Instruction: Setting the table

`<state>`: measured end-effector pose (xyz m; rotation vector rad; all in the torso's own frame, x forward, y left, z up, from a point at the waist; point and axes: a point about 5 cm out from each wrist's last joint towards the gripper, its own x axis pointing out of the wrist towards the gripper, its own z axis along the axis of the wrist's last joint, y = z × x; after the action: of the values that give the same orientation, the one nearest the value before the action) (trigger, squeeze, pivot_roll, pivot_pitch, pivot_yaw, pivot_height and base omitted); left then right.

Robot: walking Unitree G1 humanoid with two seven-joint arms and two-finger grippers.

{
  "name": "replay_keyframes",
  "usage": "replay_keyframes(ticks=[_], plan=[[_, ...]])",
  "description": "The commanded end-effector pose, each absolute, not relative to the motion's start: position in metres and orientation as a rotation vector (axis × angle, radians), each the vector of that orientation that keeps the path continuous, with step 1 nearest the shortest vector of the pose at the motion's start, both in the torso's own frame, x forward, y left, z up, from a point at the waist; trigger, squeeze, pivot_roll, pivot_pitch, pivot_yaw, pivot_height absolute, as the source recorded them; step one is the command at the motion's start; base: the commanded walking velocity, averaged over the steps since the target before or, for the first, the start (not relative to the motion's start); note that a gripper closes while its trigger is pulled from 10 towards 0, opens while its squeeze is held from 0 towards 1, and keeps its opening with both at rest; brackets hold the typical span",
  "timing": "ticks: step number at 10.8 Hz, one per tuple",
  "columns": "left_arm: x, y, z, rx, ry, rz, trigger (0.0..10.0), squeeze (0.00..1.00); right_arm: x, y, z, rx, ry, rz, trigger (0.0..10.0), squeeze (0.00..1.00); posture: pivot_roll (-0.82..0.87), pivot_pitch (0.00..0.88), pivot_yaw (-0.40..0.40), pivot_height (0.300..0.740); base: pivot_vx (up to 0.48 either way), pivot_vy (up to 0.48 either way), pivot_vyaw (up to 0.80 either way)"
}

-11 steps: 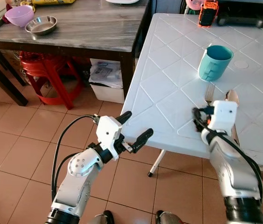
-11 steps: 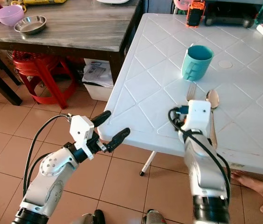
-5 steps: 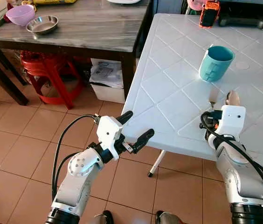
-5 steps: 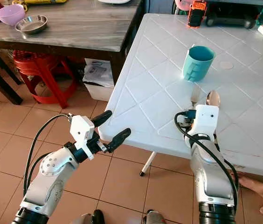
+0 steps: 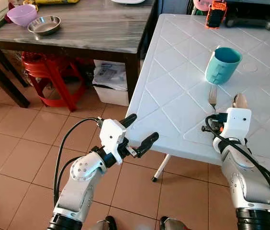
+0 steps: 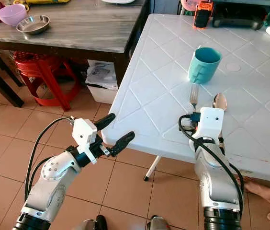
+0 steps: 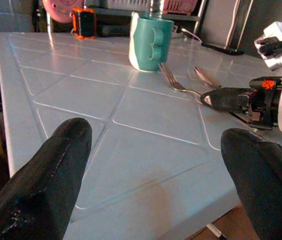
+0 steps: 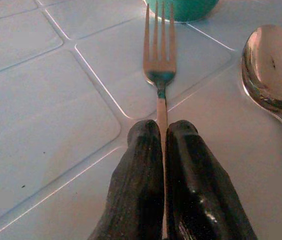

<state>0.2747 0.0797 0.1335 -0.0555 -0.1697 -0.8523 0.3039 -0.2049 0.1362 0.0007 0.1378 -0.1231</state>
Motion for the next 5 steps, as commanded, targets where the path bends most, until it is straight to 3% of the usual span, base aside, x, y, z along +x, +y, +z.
replay_keyframes(ticks=[1, 5], plan=[[0.2751, 0.0827, 0.1308, -0.053, -0.161, -0.854, 10.0, 0.00, 0.2933, -0.2112, 0.1011, 0.018, 0.302, -0.159, 0.8, 0.00, -0.19, 0.203, 0.082, 0.740, 0.000, 0.000, 0.00], [0.2753, 0.0827, 0.1309, -0.054, -0.165, -0.837, 10.0, 0.00, 0.2940, -0.2082, 0.1024, 0.024, 0.291, -0.151, 0.2, 0.00, -0.19, 0.202, 0.081, 0.740, 0.000, 0.000, 0.00]])
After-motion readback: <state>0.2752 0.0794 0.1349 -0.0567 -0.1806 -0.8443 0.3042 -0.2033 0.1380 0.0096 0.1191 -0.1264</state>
